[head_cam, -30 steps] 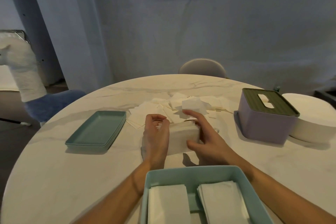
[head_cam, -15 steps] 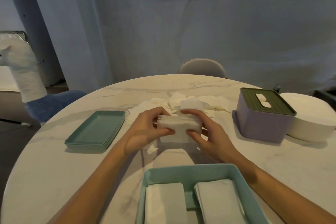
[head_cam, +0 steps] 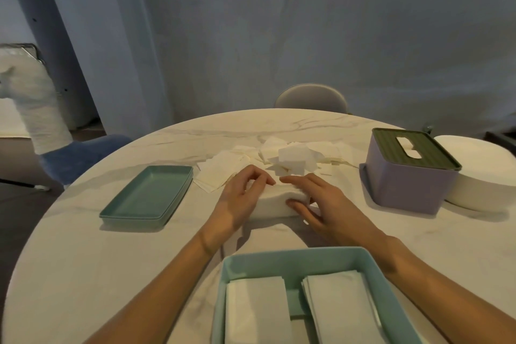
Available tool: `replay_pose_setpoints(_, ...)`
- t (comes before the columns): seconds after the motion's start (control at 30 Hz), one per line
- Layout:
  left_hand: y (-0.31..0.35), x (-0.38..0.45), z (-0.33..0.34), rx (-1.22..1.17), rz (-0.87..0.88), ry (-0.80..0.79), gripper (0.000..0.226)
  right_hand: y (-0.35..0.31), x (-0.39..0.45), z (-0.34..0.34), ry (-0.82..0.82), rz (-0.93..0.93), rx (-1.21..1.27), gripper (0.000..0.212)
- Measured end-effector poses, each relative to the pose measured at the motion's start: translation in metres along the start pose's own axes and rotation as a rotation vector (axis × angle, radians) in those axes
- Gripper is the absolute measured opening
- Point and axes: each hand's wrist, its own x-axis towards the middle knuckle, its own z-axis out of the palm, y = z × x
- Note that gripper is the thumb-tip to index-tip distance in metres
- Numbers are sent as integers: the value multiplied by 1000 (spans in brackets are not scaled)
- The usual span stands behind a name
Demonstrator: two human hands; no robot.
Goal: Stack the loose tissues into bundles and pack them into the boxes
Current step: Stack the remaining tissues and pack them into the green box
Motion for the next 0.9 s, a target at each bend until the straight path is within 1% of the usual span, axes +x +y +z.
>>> replay_pose_setpoints(0.03,2,0,-4,23,21,-57,17,0,0,-1,27,7,36,43)
replay_pose_setpoints(0.1,6,-2,-16,131,61,-178,38,0,0,-3,84,24,107,36)
replay_pose_setpoints(0.13,9,-3,-22,169,96,-217,43,0,1,-4,104,25,131,33)
replay_pose_setpoints(0.2,12,-4,-33,186,204,-238,35,1,2,-6,105,14,150,31)
replay_pose_setpoints(0.23,11,-3,-36,190,239,-235,30,1,1,-7,80,13,151,34)
replay_pose_setpoints(0.3,8,-2,-40,204,235,-259,29,1,1,-9,-9,10,139,47)
replay_pose_setpoints(0.37,3,-1,-42,217,189,-292,35,2,1,-10,-66,-22,69,61)
replay_pose_setpoints(0.4,1,0,-43,221,172,-301,37,2,1,-10,-77,-43,5,64)
replay_pose_setpoints(0.5,-1,2,-45,231,143,-291,35,1,3,-12,-154,-54,-246,63)
replay_pose_setpoints(0.57,-1,3,-46,228,114,-287,32,1,4,-11,-179,-30,-275,66)
replay_pose_setpoints(0.67,0,1,-47,221,77,-296,27,2,2,-8,-156,7,-159,68)
replay_pose_setpoints(0.73,5,-1,-49,204,55,-290,21,1,-1,-7,-122,56,37,63)
replay_pose_setpoints(0.8,13,-3,-52,158,9,-275,21,-3,-2,-10,-59,159,262,58)
replay_pose_setpoints(0.83,18,-4,-54,146,-8,-273,22,-6,0,-14,-29,202,331,53)
replay_pose_setpoints(0.9,28,-6,-58,158,-36,-278,24,-10,3,-25,-26,253,451,41)
